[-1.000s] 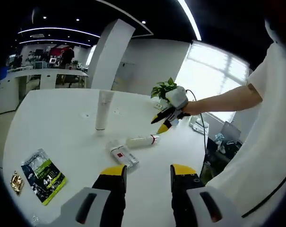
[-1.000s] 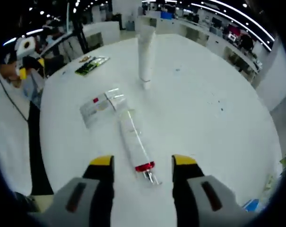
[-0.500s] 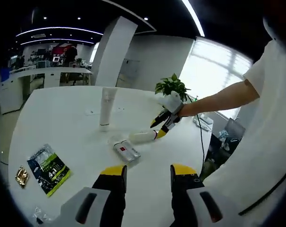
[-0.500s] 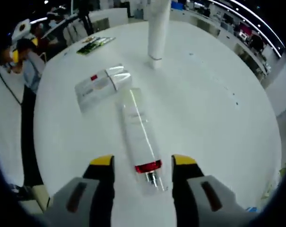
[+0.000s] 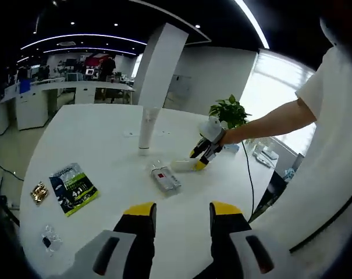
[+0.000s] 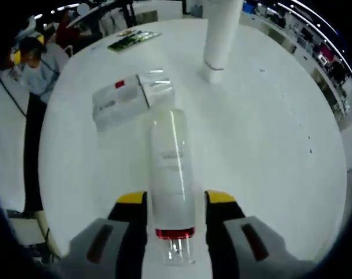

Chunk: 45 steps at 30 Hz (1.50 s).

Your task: Arrange the skincare products in the storage area until every visible bottle or jar stands upright without overlapping.

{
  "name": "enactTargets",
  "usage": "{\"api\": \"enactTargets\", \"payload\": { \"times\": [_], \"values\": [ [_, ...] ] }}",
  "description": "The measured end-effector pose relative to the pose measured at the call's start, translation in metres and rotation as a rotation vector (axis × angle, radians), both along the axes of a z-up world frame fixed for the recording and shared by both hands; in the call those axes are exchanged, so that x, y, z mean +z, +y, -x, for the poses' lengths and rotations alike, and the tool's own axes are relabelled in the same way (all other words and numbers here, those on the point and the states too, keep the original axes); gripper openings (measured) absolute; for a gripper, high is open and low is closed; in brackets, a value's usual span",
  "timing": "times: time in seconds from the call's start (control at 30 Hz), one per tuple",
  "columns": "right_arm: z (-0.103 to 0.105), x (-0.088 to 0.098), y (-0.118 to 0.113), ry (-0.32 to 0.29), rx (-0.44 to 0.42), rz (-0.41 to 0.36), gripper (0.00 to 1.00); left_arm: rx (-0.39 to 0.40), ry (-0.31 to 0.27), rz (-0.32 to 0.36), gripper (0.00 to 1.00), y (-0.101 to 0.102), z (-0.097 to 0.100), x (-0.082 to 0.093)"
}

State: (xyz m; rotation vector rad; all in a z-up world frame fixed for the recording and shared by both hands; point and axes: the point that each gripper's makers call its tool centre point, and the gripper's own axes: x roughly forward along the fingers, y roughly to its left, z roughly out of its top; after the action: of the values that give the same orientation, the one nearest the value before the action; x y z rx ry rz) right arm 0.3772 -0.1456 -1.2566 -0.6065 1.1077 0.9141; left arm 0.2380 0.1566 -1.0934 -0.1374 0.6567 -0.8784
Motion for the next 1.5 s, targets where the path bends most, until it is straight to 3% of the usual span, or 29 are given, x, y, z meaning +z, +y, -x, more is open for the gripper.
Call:
{"api": "enactTargets", "payload": {
  "times": [0.07,0.13,0.17,0.3,0.47,0.77,0.8,0.97,1.07,1.17,1.5],
  "values": [
    [0.007,-0.005,-0.001,0.038,0.025,0.016,0.32,0.016,0.000,-0.005,0.37,0.002,0.001,0.000],
    [-0.001,-0.005,-0.004,-0.029,0.089,0.051,0.29,0.039,0.001,-0.001,0.37,0.006,0.004,0.000],
    [0.001,-0.003,-0.003,0.012,0.036,0.034,0.28,0.046,0.001,-0.001,0.37,0.006,0.005,0.000],
    [0.002,-0.003,-0.004,0.011,0.036,0.039,0.28,0.075,0.008,0.003,0.37,0.010,0.009,-0.002],
    [0.003,-0.002,-0.002,0.040,0.044,0.101,0.26,0.100,0.011,0.011,0.36,0.015,0.015,-0.003],
    [0.016,0.005,0.012,0.081,0.033,0.074,0.25,0.129,0.023,0.041,0.36,0.024,0.016,-0.004],
    [0.021,0.007,0.015,0.098,0.031,0.065,0.25,0.126,0.022,0.040,0.35,0.023,0.016,-0.004],
    [0.025,0.013,0.018,0.067,0.073,0.097,0.25,0.088,0.003,0.047,0.35,0.017,0.007,0.001],
    [0.025,0.021,0.017,0.015,0.131,0.141,0.25,0.048,-0.005,0.051,0.35,0.009,-0.001,0.001],
    [0.032,0.026,0.019,0.022,0.141,0.138,0.25,0.004,-0.010,0.046,0.35,0.000,-0.009,0.001],
    [0.062,0.043,0.024,-0.027,0.286,0.215,0.24,-0.134,-0.027,0.061,0.35,-0.035,-0.025,0.003]
  ]
}}
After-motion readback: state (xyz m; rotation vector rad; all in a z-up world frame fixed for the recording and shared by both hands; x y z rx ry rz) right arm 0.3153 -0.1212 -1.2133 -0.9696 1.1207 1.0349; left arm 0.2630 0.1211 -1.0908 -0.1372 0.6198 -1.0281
